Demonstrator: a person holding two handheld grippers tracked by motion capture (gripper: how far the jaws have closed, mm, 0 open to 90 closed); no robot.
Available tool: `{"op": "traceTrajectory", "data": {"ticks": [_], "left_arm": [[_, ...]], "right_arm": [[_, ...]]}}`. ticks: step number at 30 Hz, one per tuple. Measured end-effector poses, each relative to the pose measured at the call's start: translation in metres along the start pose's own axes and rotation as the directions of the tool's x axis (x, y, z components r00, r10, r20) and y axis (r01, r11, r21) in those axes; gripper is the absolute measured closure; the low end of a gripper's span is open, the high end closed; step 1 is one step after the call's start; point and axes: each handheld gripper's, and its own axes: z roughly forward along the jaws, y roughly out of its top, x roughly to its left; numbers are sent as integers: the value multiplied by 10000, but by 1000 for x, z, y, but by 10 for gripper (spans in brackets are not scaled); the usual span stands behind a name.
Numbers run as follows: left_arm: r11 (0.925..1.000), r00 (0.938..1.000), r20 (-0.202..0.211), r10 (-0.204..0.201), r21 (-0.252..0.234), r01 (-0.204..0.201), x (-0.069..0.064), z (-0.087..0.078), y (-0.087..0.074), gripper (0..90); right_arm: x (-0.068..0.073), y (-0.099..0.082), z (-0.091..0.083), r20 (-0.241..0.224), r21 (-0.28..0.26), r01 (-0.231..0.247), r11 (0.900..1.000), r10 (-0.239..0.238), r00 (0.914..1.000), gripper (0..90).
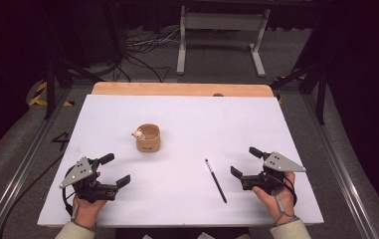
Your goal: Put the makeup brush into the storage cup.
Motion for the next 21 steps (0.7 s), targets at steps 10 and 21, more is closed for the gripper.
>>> {"op": "traceTrajectory", "data": {"ticks": [10, 21], "left_arm": [[10000, 10000, -4, 22, 3, -22, -1, 0, 1, 26], [10000, 10000, 49, 65, 31, -65, -1, 1, 1, 26]], "right_arm": [[9, 14, 16, -310, 182, 286, 9994, -280, 9991, 29], [12, 39, 26, -598, 1777, 512, 9828, -411, 9974, 21]]}}
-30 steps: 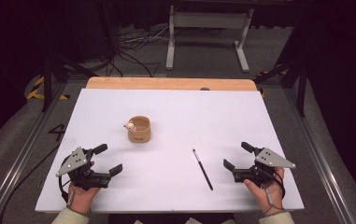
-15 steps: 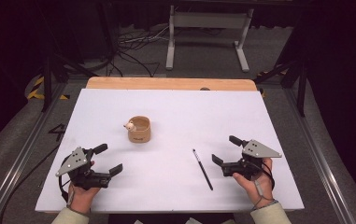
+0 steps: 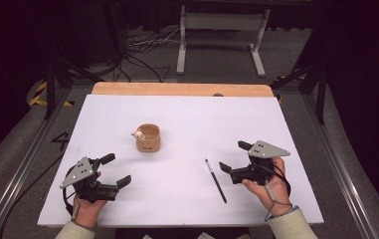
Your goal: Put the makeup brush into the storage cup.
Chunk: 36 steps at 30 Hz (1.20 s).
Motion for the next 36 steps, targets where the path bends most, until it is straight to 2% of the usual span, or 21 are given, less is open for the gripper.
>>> {"op": "traceTrajectory", "data": {"ticks": [2, 6, 9, 10, 11, 12, 13, 16, 17, 18, 21, 22, 26, 30, 36], "left_arm": [[10000, 10000, -2, -26, 7, 26, 0, 0, 0, 26], [10000, 10000, 10, -17, 21, 17, 0, 0, 0, 26], [10000, 10000, 5, -34, 11, 34, 0, 0, 0, 26], [10000, 10000, -10, -33, 18, 33, 0, 0, 0, 26], [10000, 10000, -10, -33, 18, 33, 0, 0, 0, 26], [10000, 10000, 30, -25, 21, 25, 0, 1, 0, 26], [10000, 10000, 26, -32, 21, 32, 0, 1, 0, 25], [10000, 10000, 27, -21, 21, 21, 0, 1, 0, 26], [10000, 10000, 27, -21, 21, 21, 0, 1, 0, 26], [10000, 10000, 22, -31, 23, 31, 0, 1, 0, 26], [10000, 10000, 11, -10, 28, 10, 0, 1, 0, 27], [10000, 10000, 31, -21, 34, 20, 0, 1, 0, 27], [10000, 10000, 23, -2, 38, 2, 0, 0, 0, 26], [10000, 10000, 42, -3, 67, 3, 0, 0, 0, 27], [10000, 10000, 67, -24, 61, 24, 0, 1, 0, 27]], "right_arm": [[1, 5, 1, -64, 516, 56, 9987, -53, 10000, 36], [3, 14, 5, -104, 1425, 230, 9895, -217, 9997, 39], [3, 19, 9, -160, 2085, 247, 9777, -218, 9996, 49], [4, 21, 11, -212, 2488, 274, 9682, -228, 9995, 52], [4, 21, 11, -212, 2488, 274, 9682, -228, 9995, 52], [4, 23, 13, -229, 2715, 312, 9619, -259, 9994, 55], [5, 27, 16, -288, 3138, 376, 9487, -301, 9991, 62], [6, 32, 19, -316, 3649, 446, 9300, -355, 9989, 72], [6, 32, 19, -316, 3649, 446, 9300, -355, 9989, 72], [7, 33, 20, -377, 3765, 478, 9252, -363, 9986, 74], [8, 38, 27, -479, 4396, 594, 8963, -426, 9979, 92], [8, 38, 27, -479, 4396, 594, 8963, -426, 9979, 92], [9, 41, 33, -730, 4948, 780, 8655, -480, 9962, 117], [10, 42, 37, -641, 5371, 769, 8400, -502, 9967, 117], [10, 43, 42, -506, 6111, 716, 7883, -513, 9974, 171]]}}
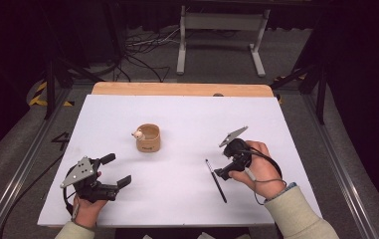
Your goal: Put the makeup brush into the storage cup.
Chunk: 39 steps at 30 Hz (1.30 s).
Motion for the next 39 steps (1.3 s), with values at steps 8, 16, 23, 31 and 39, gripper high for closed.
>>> {"op": "traceTrajectory", "data": {"ticks": [8, 16, 23, 31, 39], "left_arm": [[10000, 10000, 40, -18, 96, 18, 0, 0, 0, 26], [10000, 10000, 25, -45, 77, 45, 1, 0, 0, 27], [10000, 10000, 28, -19, 63, 19, 1, 0, 0, 27], [10000, 10000, 16, -56, 68, 56, 1, 0, 0, 27], [9997, 9999, 11, 151, 175, -151, -2, 2, 1, 27]], "right_arm": [[2, 6, 7, -44, 745, -132, 9971, 135, 9999, 188], [6, 8, 21, -155, 1269, -255, 9916, 276, 9995, 198], [10, 7, 32, -650, 1349, 85, 9908, 3, 9979, 275], [16, 7, 40, -547, 2371, -197, 9713, 336, 9979, 397], [22, 7, 44, -345, 2924, -875, 9523, 1019, 9942, 530]]}}
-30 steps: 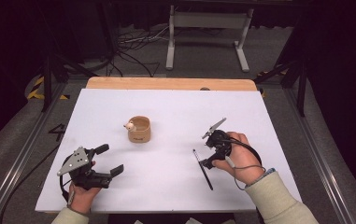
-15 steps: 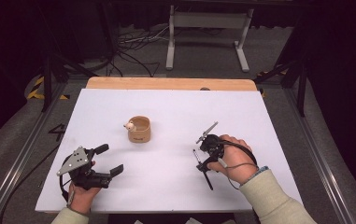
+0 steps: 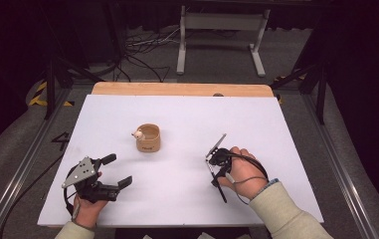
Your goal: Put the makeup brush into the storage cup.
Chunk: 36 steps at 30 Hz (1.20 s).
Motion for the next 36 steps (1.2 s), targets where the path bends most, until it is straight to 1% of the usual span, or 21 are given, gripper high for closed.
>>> {"op": "traceTrajectory", "data": {"ticks": [2, 3, 6, 7, 8, 9, 10, 11, 12, 15, 17, 20, 24, 28, 29, 32, 34, 35, 36], "left_arm": [[10000, 10000, 9, 52, 32, -52, 1, -1, 0, 27], [10000, 10000, -2, 39, -22, -39, 1, -1, 0, 27], [10000, 10000, 82, -23, 38, 23, 1, -1, 1, 32], [10000, 9999, 101, 18, 40, -18, 1, -1, 1, 32], [10000, 10000, 70, -18, 16, 18, 0, -1, 1, 32], [10000, 10000, 29, 13, 23, -13, 0, -1, 1, 33], [10000, 10000, 74, 5, 29, -5, -1, 0, 1, 33], [10000, 10000, 74, 27, 20, -27, -1, 0, 1, 33], [10000, 10000, 68, 29, 37, -29, -1, 0, 1, 33], [10000, 9999, 88, 81, 51, -82, -2, 0, 2, 32], [9998, 9998, 115, 179, 64, -179, -2, 0, 2, 33], [9994, 9994, 117, 336, 106, -337, -3, 0, 3, 32], [9994, 9994, 116, 324, 130, -325, -4, 0, 3, 33], [9991, 9992, 88, 383, 171, -385, -4, 0, 3, 34], [9994, 9995, 87, 317, 144, -319, -4, 1, 3, 35], [9991, 9992, 122, 392, 149, -394, -4, 1, 4, 38], [9994, 9993, 183, 319, 123, -321, -4, 2, 5, 41], [9994, 9992, 266, 308, 146, -312, -4, 1, 6, 41], [9998, 9988, 435, 206, 50, -208, -4, 1, 6, 45]], "right_arm": [[1, 0, 1, 40, 54, -118, 9999, 118, 9999, 557], [1, 0, 2, 81, 69, -124, 9999, 124, 9999, 570], [3, 0, 4, 117, 218, -213, 9995, 210, 9997, 609], [3, 0, 5, 178, 236, -218, 9995, 214, 9996, 623], [4, 0, 4, 224, 258, -235, 9994, 229, 9995, 639], [4, 1, 4, 294, 288, -269, 9992, 260, 9992, 664], [4, 1, 4, 332, 301, -313, 9991, 303, 9990, 680], [5, 1, 4, 488, 334, -332, 9989, 316, 9983, 708], [5, 1, 5, 537, 349, -382, 9987, 363, 9979, 727], [7, 2, 5, 484, 515, -373, 9980, 348, 9982, 835], [9, 2, 5, 554, 549, -224, 9982, 193, 9983, 839], [10, 2, 5, 585, 567, -230, 9981, 197, 9981, 840], [10, 2, 5, 568, 575, -283, 9979, 250, 9981, 841], [9, 2, 5, 554, 534, -192, 9984, 163, 9983, 841], [8, 1, 5, 523, 503, -199, 9985, 172, 9985, 841], [7, -1, 3, 440, 318, -189, 9993, 175, 9989, 841], [7, -1, 3, 420, 272, -226, 9994, 215, 9989, 842], [6, -1, 1, 388, 162, -222, 9996, 216, 9990, 842], [6, -2, -1, 347, 46, -203, 9998, 201, 9992, 842]]}}
